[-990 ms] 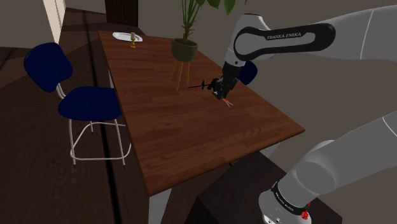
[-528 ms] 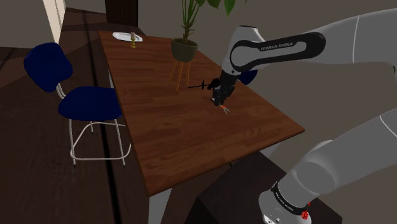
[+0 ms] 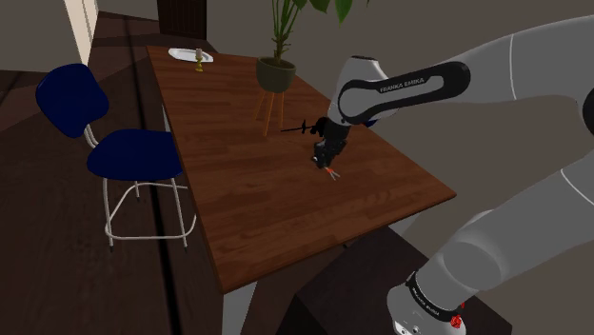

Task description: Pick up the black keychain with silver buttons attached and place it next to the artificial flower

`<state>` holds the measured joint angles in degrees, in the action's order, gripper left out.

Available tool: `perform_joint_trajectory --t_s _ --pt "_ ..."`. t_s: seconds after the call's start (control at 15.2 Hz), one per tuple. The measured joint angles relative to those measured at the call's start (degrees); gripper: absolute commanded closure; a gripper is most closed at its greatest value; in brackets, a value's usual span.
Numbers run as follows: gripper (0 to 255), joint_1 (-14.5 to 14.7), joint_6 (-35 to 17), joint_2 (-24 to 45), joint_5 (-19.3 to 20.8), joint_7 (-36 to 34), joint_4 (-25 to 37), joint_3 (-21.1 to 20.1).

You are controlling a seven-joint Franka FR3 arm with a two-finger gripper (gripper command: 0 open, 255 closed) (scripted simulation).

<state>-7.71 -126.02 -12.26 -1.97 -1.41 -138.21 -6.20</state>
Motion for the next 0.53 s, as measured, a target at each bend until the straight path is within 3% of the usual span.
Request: perform_joint_trajectory --t_s 0.53 --pt "255 -0.08 -6.12 3.53 0.3 -0.15 -2.61 -0.12"
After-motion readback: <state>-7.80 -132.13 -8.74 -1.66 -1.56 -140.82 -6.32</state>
